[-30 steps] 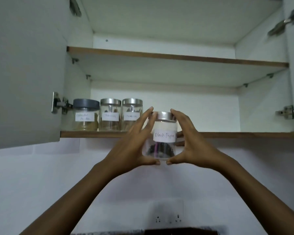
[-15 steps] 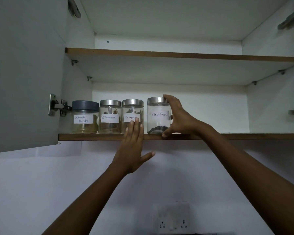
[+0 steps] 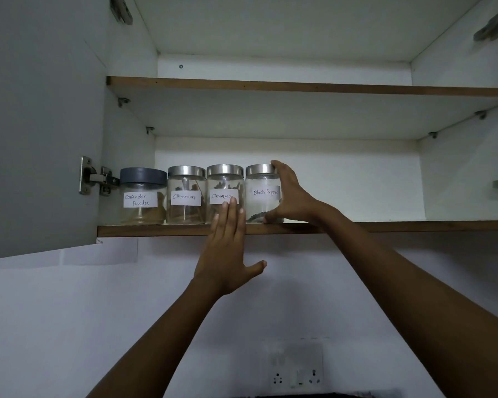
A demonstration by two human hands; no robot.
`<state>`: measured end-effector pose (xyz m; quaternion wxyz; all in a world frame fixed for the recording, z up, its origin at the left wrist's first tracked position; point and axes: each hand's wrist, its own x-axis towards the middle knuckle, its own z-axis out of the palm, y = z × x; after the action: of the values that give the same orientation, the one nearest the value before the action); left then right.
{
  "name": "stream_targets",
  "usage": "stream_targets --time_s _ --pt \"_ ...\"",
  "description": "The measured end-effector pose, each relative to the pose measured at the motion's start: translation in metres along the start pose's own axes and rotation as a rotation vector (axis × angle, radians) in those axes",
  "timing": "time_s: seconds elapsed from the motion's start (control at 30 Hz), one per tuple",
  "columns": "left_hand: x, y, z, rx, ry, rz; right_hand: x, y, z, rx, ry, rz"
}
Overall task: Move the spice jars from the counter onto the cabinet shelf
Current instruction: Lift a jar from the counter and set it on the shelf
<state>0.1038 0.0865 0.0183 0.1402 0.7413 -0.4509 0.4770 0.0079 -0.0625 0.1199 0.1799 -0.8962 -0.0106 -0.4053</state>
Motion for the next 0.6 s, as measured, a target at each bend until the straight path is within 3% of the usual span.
stream_targets --time_s 0.17,0.3,0.37,0.47,0.6 --pt "0.002 -0.003 -0.002 -0.02 -0.023 0.005 -0.021 -0.01 0.002 -0.069 -0.015 0.035" --pt "-0.014 0.004 -0.012 -0.252 0.076 -0.002 -0.078 -0.019 0.018 -0.489 0.323 -0.093" --pt "-0.034 0.018 -0.015 -0.292 0.192 0.027 -0.117 -0.023 0.028 -0.536 0.387 -0.178" --pt "-0.07 0.051 -0.01 -0.387 0.277 0.079 -0.178 -0.018 0.036 -0.493 0.36 -0.193" --pt "-0.127 0.105 -0.004 -0.548 0.23 0.04 -0.253 0.002 0.041 -0.445 0.242 -0.083"
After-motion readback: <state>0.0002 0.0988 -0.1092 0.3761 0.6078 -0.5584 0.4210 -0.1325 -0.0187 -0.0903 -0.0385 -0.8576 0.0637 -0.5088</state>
